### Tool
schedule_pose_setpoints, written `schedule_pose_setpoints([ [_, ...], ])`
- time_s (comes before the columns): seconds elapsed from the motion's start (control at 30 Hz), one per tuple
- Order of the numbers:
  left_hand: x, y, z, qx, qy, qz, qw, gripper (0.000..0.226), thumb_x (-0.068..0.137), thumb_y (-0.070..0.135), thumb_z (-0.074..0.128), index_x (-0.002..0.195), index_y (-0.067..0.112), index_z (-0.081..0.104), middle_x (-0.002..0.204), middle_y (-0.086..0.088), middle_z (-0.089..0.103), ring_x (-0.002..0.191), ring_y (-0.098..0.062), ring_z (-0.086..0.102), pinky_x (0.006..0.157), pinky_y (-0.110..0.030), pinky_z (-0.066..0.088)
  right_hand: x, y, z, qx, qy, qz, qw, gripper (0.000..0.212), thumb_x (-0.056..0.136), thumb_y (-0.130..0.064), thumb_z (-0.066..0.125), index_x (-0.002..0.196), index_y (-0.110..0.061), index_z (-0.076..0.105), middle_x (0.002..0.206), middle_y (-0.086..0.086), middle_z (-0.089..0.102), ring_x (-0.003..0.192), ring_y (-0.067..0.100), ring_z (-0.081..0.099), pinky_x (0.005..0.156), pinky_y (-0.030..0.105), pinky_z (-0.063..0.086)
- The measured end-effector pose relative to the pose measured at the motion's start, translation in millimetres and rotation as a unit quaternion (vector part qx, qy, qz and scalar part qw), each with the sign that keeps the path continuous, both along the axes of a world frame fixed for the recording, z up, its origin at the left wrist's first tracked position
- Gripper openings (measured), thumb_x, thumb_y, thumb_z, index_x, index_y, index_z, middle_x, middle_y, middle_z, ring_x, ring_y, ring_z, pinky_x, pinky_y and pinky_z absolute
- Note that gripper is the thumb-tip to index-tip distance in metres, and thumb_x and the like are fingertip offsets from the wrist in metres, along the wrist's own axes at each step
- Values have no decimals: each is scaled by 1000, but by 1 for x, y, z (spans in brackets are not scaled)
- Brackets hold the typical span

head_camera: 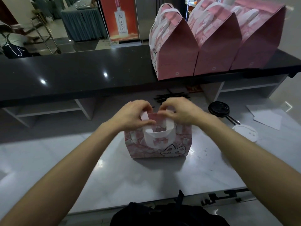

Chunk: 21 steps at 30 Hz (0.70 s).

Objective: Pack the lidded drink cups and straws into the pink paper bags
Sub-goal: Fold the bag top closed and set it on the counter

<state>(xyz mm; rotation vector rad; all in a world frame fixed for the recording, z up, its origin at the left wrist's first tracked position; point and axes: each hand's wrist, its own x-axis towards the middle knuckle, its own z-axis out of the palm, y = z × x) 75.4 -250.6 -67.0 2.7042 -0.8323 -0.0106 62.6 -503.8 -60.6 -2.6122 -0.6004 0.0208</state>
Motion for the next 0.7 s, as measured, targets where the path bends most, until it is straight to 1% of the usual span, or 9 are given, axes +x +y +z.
schedule_pose_setpoints([
  [0.07, 2, 23, 11, -75, 67, 24, 995, 71, 81, 87, 65, 131, 35, 65, 123, 19, 62, 114, 3, 60, 94, -20, 51, -5, -24, 7, 87, -5, -37, 996, 45, 95, -73, 57, 118, -38, 75, 113, -25, 69, 106, -6, 63, 90, 20, 50],
  [0.1, 3, 34, 15, -78, 77, 22, 994, 69, 82, 86, 65, 130, 36, 68, 124, 19, 62, 116, 4, 60, 94, -19, 50, -8, -37, 8, 94, 2, -45, 995, 50, 93, -75, 59, 121, -37, 74, 116, -25, 68, 109, -7, 62, 93, 20, 49],
  [0.23, 8, 56, 16, -15, 102, 37, 994, 34, 87, 48, 88, 116, 34, 76, 113, 18, 66, 106, -3, 64, 92, -31, 58, -12, -62, 0, -23, 64, -68, 995, 35, 91, -53, 81, 116, -29, 75, 117, -15, 64, 112, 11, 61, 100, 40, 54],
  [0.3, 8, 51, 13, 13, 72, 45, 996, 26, 87, 36, 91, 108, 32, 77, 105, 18, 67, 99, -6, 66, 88, -34, 61, -11, -61, -3, -23, 51, -68, 996, 30, 90, -48, 83, 111, -28, 77, 113, -16, 63, 108, 13, 60, 98, 42, 54],
  [0.37, 9, 47, 11, 36, 24, 34, 998, 18, 88, 35, 90, 99, 34, 76, 98, 18, 65, 95, -7, 65, 84, -35, 61, -10, -60, -4, -26, 26, -53, 998, 30, 87, -50, 85, 108, -30, 78, 109, -19, 62, 105, 12, 60, 93, 39, 53],
  [0.5, 15, 54, 6, 38, -30, 32, 998, 16, 88, 43, 89, 92, 35, 76, 89, 20, 64, 87, -7, 62, 80, -38, 60, -7, -62, -14, -46, -28, -41, 998, 16, 90, -43, 85, 93, -28, 78, 91, -19, 62, 88, 7, 59, 82, 43, 58],
  [0.57, 17, 56, 3, 61, -84, 22, 994, 17, 89, 48, 87, 94, 33, 79, 87, 20, 64, 87, -10, 58, 83, -37, 51, -7, -59, -20, -41, -50, -39, 997, 16, 94, -39, 82, 87, -27, 73, 86, -19, 60, 82, 5, 57, 75, 41, 57],
  [0.63, 19, 58, 0, 69, -124, 19, 990, 19, 89, 48, 86, 95, 31, 81, 88, 18, 68, 87, -12, 58, 84, -36, 46, -5, -57, -24, -36, -66, -30, 997, 17, 96, -39, 79, 88, -25, 73, 85, -20, 59, 80, 5, 57, 72, 36, 53],
  [0.7, 20, 62, 0, 60, -104, 35, 992, 15, 90, 44, 87, 98, 33, 82, 91, 18, 69, 87, -12, 62, 81, -39, 55, -5, -58, -27, -43, -63, -27, 997, 14, 98, -38, 77, 99, -24, 78, 87, -23, 57, 84, 7, 57, 77, 34, 52],
])
